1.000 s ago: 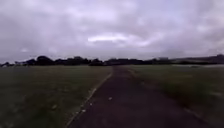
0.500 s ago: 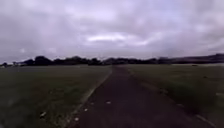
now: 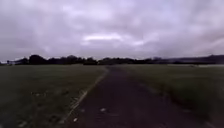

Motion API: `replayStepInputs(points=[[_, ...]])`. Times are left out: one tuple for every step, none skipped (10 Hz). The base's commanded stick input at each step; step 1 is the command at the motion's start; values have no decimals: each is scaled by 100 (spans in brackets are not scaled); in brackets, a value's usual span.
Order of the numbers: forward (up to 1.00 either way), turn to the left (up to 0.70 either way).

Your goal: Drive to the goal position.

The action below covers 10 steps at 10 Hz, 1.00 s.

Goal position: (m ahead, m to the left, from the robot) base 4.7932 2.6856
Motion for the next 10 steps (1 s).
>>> replayStepInputs(points=[[50,0],[50,0],[50,0],[50,0],[50,0],[50,0],[50,0],[50,0],[50,25],[50,25]])
